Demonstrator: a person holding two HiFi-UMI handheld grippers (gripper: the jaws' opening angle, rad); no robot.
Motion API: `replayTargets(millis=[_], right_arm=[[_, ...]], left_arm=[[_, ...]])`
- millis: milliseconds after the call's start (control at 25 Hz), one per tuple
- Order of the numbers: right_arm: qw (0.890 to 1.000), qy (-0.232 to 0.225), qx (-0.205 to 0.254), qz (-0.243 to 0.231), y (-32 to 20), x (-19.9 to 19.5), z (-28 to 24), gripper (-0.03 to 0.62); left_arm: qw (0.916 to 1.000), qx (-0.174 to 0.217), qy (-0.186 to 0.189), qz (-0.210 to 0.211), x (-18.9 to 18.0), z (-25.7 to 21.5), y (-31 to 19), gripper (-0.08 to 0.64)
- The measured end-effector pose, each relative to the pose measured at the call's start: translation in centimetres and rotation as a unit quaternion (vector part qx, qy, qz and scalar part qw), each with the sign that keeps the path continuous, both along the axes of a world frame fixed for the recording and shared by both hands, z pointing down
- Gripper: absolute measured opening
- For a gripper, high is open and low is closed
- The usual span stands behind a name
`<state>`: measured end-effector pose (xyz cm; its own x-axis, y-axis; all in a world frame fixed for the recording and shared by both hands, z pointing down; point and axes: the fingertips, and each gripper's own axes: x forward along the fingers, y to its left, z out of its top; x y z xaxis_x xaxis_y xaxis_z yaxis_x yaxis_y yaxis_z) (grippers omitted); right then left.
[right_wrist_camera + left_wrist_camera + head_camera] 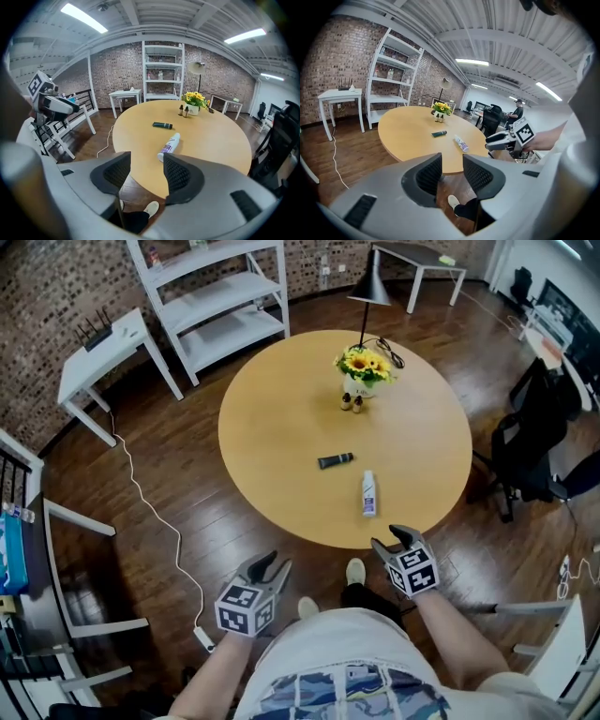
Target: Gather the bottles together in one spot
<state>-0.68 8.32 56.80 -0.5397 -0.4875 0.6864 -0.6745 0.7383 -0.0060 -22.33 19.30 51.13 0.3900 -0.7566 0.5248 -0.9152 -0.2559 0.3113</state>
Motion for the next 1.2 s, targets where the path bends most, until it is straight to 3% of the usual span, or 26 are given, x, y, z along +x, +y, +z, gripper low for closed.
replayTargets(millis=[320, 520, 640, 840, 1000, 1200], right_arm=[[0.997, 0.008, -0.062, 0.05, -10.1, -2.0, 7.9, 0.267], [0.994, 0.011, -0.105, 0.041, -13.1, -3.1, 11.5, 0.304], [0.991, -0.002, -0.127, 0.031, -13.5, -3.1, 12.2, 0.249], [0.985, -0.052, -0.165, 0.017, -13.7, -2.0, 12.0, 0.207], [0.97, -0.132, -0.201, 0.024, -13.7, -0.1, 10.1, 0.206], [0.958, -0.228, -0.174, -0.014, -12.8, 2.2, 3.1, 0.206]], left_arm=[[0.9997, -0.015, -0.011, -0.017, -0.2, -0.3, -4.0, 0.129], [0.9992, -0.021, -0.034, -0.004, 1.4, -0.5, -7.0, 0.129], [0.999, -0.028, -0.035, 0.003, 2.6, -0.4, -8.8, 0.129], [0.9984, -0.036, -0.037, 0.021, 5.3, -0.2, -12.7, 0.129], [0.9981, -0.041, -0.018, 0.042, 8.2, -0.3, -16.4, 0.129], [0.9946, -0.041, 0.039, 0.087, 13.6, -1.3, -21.4, 0.129]])
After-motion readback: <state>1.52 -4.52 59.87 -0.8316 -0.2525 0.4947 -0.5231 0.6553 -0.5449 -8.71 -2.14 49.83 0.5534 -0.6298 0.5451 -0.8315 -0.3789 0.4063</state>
